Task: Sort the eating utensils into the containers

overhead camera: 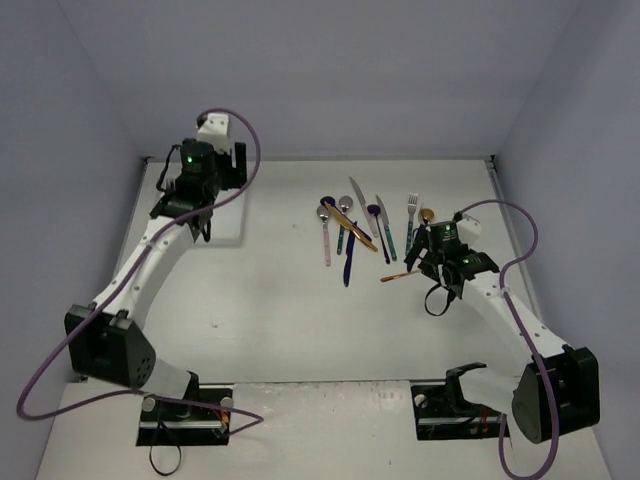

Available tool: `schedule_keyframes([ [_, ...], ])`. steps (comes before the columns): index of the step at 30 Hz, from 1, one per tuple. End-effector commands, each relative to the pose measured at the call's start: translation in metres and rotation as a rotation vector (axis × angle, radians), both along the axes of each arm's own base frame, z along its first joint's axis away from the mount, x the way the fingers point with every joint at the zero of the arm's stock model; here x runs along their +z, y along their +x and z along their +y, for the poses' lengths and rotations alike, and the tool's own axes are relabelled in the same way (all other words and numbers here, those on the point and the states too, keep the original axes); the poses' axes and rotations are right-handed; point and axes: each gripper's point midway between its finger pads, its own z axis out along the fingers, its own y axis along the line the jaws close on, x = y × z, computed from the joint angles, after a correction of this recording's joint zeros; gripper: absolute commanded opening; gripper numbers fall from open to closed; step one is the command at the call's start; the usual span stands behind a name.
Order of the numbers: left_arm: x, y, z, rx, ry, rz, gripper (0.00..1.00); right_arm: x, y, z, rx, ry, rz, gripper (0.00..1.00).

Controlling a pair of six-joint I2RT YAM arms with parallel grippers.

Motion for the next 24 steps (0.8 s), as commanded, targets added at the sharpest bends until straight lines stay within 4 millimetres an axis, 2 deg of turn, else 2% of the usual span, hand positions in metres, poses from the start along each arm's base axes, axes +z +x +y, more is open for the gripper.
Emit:
schedule_keyframes([
  [1, -0.028, -0.053, -0.016, -0.045, -0.036, 0.085, 0.69, 0.0, 0.026, -0.025, -0.266, -0.017, -0.059, 0.79],
  [4, -0.033, -0.08, -0.027, -0.118, -0.03, 0.121, 0.69, -0.009, 0.032, -0.031, -0.35, -0.013, -0.051, 0.75],
  [8, -0.042, -0.109, -0.025, -0.179, 0.018, 0.151, 0.7, -0.016, 0.041, -0.042, -0.467, -0.026, -0.064, 0.68],
  [13, -0.06, -0.117, -0.016, -0.15, 0.061, 0.163, 0.7, -0.031, 0.05, -0.052, -0.551, -0.041, -0.045, 0.62],
  [18, -0.058, -0.118, -0.018, -0.158, 0.061, 0.163, 0.7, -0.051, 0.058, -0.05, -0.56, -0.06, 0.01, 0.6],
  [24, -0.058, -0.12, -0.02, -0.168, 0.054, 0.168, 0.7, -0.073, 0.058, -0.045, -0.553, -0.061, 0.074, 0.57],
])
